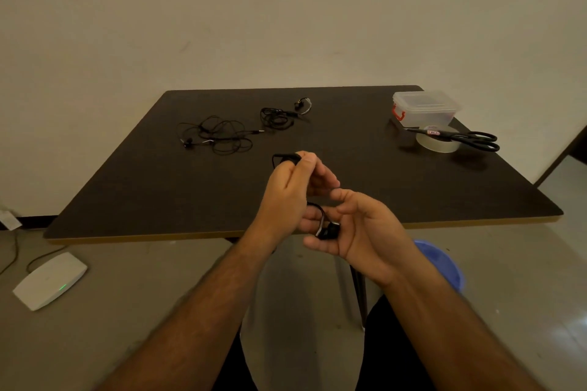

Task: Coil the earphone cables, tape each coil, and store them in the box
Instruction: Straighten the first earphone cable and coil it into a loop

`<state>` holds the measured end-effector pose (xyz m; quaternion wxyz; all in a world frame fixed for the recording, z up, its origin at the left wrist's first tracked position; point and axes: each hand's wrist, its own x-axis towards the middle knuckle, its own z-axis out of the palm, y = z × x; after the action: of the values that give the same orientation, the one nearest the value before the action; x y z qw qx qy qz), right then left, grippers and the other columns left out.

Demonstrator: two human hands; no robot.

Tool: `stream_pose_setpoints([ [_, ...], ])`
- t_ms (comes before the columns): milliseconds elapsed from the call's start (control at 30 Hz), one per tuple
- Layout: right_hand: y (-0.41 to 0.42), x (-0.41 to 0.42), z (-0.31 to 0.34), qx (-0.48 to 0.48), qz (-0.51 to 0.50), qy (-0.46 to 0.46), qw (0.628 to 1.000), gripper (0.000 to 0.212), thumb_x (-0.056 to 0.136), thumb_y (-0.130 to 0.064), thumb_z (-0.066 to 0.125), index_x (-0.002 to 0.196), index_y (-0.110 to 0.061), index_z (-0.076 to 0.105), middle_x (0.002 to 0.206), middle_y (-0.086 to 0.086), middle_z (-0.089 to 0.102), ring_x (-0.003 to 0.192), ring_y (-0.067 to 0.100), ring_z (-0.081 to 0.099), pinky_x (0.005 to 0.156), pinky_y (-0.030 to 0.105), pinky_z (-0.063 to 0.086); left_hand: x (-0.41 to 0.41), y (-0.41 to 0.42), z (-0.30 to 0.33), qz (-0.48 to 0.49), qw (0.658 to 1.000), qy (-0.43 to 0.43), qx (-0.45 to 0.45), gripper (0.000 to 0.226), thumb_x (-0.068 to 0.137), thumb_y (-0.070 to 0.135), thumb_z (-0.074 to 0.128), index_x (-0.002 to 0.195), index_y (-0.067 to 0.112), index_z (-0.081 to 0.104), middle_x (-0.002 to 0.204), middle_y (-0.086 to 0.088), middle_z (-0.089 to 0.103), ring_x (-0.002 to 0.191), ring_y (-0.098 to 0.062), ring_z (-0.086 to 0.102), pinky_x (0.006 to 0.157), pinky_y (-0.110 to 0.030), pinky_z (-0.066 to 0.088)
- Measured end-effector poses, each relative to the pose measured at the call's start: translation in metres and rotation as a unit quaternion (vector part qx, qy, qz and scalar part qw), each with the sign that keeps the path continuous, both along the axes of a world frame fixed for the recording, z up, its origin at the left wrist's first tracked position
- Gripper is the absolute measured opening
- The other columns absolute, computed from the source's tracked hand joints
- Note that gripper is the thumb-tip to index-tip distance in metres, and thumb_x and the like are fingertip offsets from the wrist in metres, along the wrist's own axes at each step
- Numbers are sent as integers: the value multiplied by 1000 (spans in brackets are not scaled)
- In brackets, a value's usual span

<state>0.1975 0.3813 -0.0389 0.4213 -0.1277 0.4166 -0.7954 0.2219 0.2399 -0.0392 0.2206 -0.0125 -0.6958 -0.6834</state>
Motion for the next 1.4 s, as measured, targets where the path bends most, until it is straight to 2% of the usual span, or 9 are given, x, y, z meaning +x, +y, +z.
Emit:
stream_pose_setpoints([
  [200,3,-4,3,-5,23,19,1000,45,86,10,36,126,-7,48,108,26,66,94,33,69,73,41,61,0,-2,-1,-22,998,-38,46,38,107,24,32,85,10,60,96,-16,72,99,-32,70,89,-40,56],
  [500,4,-6,11,60,44,93,993,57,84,25,41,128,-8,52,120,21,67,106,37,68,77,36,62,4,-7,-4,-67,986,-133,69,42,107,31,31,90,10,64,74,-1,71,72,-12,69,62,-24,54],
  [800,-11,3,10,190,-98,154,965,16,99,-9,53,114,-12,57,90,13,75,78,25,74,61,32,62,2,2,-21,-65,949,-186,245,42,104,36,36,103,10,69,97,-12,72,92,-22,69,79,-33,55],
  [867,-15,5,8,270,-125,231,926,9,100,-17,53,108,-18,58,81,11,74,67,20,73,57,33,61,2,8,-24,-58,926,-200,316,44,103,39,37,106,8,69,96,-14,71,84,-23,69,67,-33,56],
  [933,-18,3,2,395,-151,373,826,6,100,-27,53,103,-28,58,74,2,72,59,12,70,57,33,60,3,16,-25,-43,910,-209,356,46,103,39,35,104,8,69,83,-12,70,67,-20,64,52,-30,50],
  [1033,-24,-1,0,495,-134,503,696,11,100,-40,48,106,-37,57,85,-11,66,71,6,66,66,34,60,1,25,-29,-1,893,-212,398,48,103,40,36,92,9,71,80,-11,72,74,-22,66,67,-36,50],
  [1133,-28,-4,5,544,-79,521,653,19,102,-43,41,110,-29,52,87,-10,63,75,6,63,69,33,59,0,27,-30,7,873,-231,431,56,103,46,34,98,6,72,91,-15,74,83,-25,72,77,-38,54],
  [1333,-22,-6,26,402,14,330,854,12,101,-30,44,109,-24,51,82,7,67,59,17,65,51,31,51,-2,19,-36,9,840,-253,480,60,101,54,32,100,7,69,77,-14,71,69,-25,71,63,-35,58],
  [1400,-19,-10,30,369,34,292,882,16,99,-18,46,114,-21,51,86,10,67,61,18,65,52,31,52,-1,17,-36,7,841,-254,478,60,102,54,31,98,8,69,79,-14,73,69,-26,73,59,-36,59],
])
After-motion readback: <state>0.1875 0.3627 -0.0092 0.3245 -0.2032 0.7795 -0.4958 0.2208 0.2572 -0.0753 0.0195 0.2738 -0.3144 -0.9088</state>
